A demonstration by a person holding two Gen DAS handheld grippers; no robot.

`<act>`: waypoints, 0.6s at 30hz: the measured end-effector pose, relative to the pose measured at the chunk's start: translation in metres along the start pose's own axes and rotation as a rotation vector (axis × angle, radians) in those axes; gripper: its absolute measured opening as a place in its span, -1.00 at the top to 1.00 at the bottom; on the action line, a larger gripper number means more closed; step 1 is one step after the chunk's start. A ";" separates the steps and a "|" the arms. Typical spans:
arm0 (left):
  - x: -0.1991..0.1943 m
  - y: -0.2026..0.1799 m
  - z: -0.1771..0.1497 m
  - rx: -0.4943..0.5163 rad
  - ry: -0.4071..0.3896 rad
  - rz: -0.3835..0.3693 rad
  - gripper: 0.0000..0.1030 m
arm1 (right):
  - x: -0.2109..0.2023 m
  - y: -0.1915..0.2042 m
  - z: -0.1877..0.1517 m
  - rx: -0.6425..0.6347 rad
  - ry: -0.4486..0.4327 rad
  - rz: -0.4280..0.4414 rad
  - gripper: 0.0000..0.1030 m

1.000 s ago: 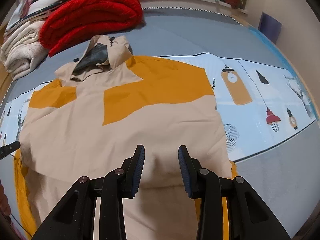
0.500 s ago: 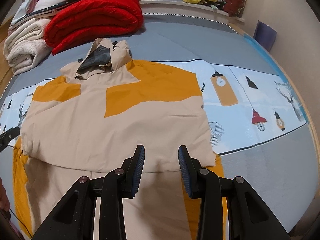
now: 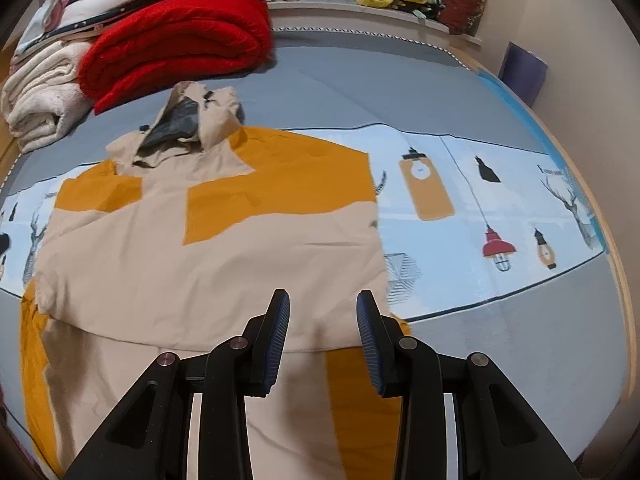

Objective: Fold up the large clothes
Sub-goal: 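Open both tools and lift them away from the jacket, then grasp the jacket hood with the left tool and lift it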

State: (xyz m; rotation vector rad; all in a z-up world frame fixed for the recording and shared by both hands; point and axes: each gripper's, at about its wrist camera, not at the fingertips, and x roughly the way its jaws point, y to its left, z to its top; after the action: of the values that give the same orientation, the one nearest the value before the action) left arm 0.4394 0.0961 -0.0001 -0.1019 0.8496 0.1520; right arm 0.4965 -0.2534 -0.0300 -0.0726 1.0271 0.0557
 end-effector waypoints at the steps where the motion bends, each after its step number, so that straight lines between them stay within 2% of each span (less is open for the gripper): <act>1: 0.004 0.001 0.006 -0.008 0.006 0.001 0.69 | 0.001 -0.003 0.001 0.006 0.005 -0.002 0.29; 7: 0.056 -0.005 0.069 -0.040 0.020 -0.020 0.70 | 0.006 -0.014 0.006 0.030 0.000 -0.001 0.45; 13: 0.147 -0.041 0.134 0.044 0.079 -0.040 0.69 | 0.018 -0.015 0.008 0.033 0.012 0.003 0.75; 18: 0.222 -0.054 0.172 -0.009 0.162 -0.095 0.66 | 0.034 -0.018 0.009 0.041 0.047 -0.016 0.72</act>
State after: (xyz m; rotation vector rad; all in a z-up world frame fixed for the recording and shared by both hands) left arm 0.7205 0.0894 -0.0524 -0.1646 1.0041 0.0594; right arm 0.5234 -0.2700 -0.0538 -0.0447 1.0740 0.0182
